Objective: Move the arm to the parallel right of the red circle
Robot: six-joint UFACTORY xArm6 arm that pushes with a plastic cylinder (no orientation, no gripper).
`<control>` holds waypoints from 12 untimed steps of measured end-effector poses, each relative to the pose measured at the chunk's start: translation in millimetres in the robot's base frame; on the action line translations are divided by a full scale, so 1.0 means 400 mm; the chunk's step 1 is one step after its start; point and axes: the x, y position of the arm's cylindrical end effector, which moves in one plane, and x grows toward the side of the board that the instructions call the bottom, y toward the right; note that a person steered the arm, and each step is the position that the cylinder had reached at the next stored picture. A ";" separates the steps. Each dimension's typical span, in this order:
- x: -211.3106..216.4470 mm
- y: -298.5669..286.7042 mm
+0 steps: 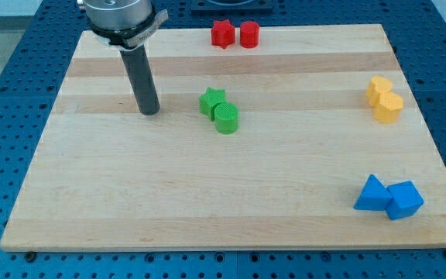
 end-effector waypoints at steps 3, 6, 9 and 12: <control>-0.085 0.288; -0.191 0.372; -0.307 0.710; -0.503 0.715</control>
